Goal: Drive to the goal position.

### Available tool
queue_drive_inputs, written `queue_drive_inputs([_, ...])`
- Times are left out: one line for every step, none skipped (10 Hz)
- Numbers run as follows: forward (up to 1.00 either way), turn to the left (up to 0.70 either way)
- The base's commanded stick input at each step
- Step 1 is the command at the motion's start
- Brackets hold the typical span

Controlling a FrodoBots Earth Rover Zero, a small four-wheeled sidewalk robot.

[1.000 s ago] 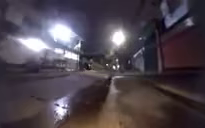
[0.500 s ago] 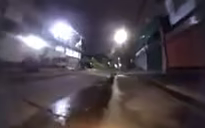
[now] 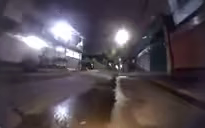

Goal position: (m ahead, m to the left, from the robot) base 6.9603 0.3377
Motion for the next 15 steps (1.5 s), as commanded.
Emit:
queue_drive_inputs([0.70,-0.35])
queue_drive_inputs([0.70,-0.35])
queue_drive_inputs([0.70,-0.35])
queue_drive_inputs([0.70,-0.35])
queue_drive_inputs([0.70,-0.35])
queue_drive_inputs([0.70,-0.35])
queue_drive_inputs([0.70,-0.31])
queue_drive_inputs([0.70,-0.04])
queue_drive_inputs([0.70,0.00])
queue_drive_inputs([0.70,0.00])
queue_drive_inputs([0.70,0.00])
queue_drive_inputs([0.70,0.00])
queue_drive_inputs([0.70,0.00])
queue_drive_inputs([0.70,0.00])
queue_drive_inputs([0.70,0.00])
